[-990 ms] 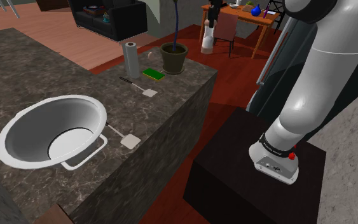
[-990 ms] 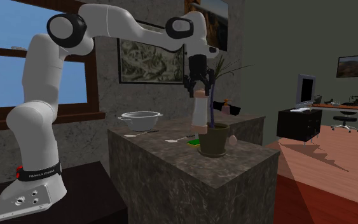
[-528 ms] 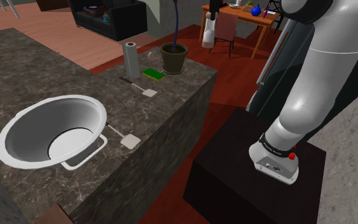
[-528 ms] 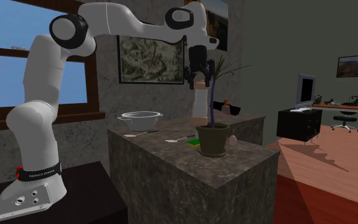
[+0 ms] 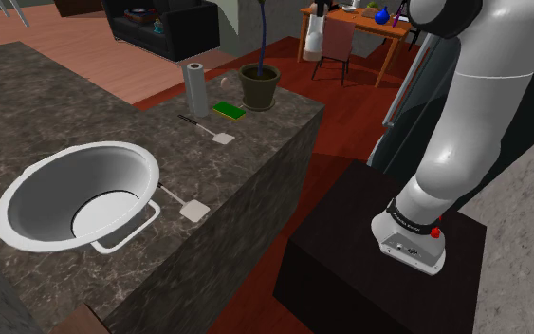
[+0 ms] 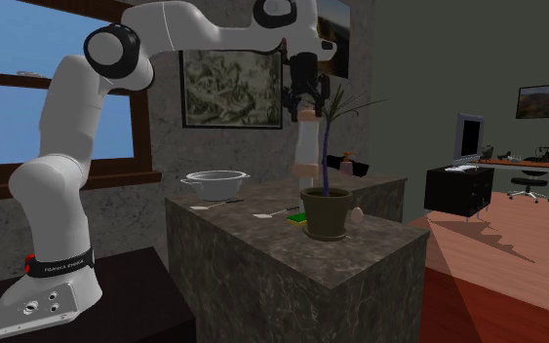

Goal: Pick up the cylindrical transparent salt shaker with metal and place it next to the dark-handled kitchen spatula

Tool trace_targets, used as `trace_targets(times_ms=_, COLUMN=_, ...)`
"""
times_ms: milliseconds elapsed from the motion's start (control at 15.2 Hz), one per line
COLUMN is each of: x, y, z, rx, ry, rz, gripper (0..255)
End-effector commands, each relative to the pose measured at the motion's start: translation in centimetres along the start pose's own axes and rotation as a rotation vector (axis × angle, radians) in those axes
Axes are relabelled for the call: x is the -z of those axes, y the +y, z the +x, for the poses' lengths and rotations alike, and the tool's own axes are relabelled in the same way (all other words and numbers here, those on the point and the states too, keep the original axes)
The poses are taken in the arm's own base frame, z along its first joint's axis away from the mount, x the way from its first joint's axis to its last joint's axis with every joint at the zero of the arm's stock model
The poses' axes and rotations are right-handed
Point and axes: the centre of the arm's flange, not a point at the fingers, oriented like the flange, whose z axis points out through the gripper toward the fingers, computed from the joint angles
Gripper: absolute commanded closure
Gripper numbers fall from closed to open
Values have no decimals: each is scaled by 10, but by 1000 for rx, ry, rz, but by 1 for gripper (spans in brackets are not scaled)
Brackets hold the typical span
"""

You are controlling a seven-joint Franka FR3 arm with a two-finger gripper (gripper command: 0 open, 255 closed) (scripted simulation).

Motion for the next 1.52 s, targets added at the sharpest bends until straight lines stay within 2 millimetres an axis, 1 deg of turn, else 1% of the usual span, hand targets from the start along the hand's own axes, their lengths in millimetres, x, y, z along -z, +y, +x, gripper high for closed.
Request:
trace_targets(times_ms=0, x=11, y=1, z=-1, rx=0, ry=0, rz=0, gripper=255)
trace_targets(times_ms=66, x=14, y=1, z=-1, rx=0, ry=0, rz=0, gripper=255)
trace_targets(times_ms=1452, x=55, y=-272, z=24, rx=0, ry=0, rz=0, gripper=255)
